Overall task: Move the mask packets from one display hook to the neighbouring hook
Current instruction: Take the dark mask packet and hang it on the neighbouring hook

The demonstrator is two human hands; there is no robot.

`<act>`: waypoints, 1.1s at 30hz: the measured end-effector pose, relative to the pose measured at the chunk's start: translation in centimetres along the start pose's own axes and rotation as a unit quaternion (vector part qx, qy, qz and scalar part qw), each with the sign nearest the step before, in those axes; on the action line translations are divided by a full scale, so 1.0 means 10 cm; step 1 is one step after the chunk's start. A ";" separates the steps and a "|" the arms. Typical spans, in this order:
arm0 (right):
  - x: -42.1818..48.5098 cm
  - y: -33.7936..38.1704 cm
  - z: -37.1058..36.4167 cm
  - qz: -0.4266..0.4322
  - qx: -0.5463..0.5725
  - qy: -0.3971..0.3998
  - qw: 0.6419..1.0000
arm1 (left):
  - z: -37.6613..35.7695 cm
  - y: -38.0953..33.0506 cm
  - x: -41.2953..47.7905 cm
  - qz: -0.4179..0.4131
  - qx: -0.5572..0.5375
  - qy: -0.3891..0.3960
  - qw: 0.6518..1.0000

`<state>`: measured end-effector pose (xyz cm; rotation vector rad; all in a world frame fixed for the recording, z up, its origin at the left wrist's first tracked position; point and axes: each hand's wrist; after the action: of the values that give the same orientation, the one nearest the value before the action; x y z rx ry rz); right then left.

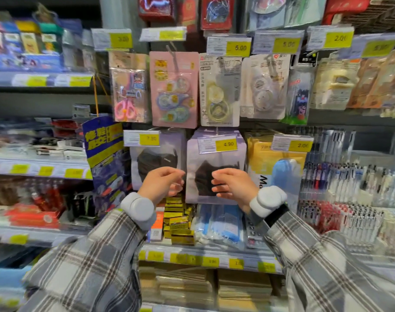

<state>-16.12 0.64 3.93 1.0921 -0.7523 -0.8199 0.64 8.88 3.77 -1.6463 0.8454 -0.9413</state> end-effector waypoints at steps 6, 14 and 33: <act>0.20 0.06 -0.39 -0.005 -0.001 0.025 1.000 | 0.44 0.02 0.15 0.001 0.006 -0.028 1.000; 0.62 0.04 -1.01 -0.008 -0.002 0.061 0.998 | 0.97 0.20 0.50 0.011 -0.009 -0.050 0.999; 1.50 -0.27 -1.38 -0.006 -0.055 -0.105 0.993 | 1.29 0.51 1.30 -0.024 0.100 -0.089 0.991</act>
<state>2.55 -6.70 -0.79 0.9208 -0.8660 -0.9861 17.55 1.73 -1.23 -1.5543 0.5741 -0.8676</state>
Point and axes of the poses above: each hand's wrist, its own x-axis towards the middle knuckle, its own z-axis out of the back of the hand, y = z × x, and after that the axes turned 13 degrees about -x, right-handed
